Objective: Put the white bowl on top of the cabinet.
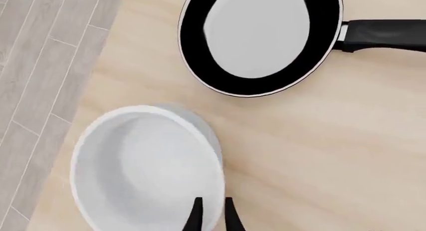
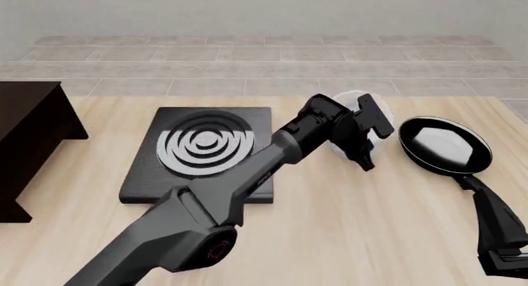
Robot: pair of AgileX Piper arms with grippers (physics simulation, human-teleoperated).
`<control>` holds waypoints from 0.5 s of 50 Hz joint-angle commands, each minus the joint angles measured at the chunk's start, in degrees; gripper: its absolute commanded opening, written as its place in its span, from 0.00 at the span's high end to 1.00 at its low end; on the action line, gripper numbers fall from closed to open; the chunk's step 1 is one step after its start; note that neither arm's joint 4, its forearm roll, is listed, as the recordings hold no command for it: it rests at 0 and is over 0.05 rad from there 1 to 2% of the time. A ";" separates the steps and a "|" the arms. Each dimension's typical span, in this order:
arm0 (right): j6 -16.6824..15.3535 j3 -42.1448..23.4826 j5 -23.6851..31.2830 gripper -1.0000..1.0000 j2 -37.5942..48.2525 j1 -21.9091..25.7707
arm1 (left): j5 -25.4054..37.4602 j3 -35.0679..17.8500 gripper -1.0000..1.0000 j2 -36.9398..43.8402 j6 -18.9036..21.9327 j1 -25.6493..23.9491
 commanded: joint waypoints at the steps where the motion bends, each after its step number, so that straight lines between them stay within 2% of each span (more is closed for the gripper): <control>1: 0.02 -0.04 0.06 0.00 0.01 0.00 | 0.87 1.71 1.00 2.91 0.06 -0.35; 21: -0.01 -0.07 0.04 0.00 0.00 0.00 | 0.87 1.71 1.00 2.91 0.06 -0.35; 22: -0.01 -0.09 0.05 0.00 0.00 0.01 | -9.99 21.93 1.00 -5.03 -1.19 -2.67; 24: 0.00 -0.07 0.06 0.00 0.00 0.01 | -3.18 4.45 1.00 2.66 0.31 0.16; 25: 0.02 -0.07 0.09 0.00 0.00 0.01 | -3.26 2.15 1.00 3.17 1.26 0.60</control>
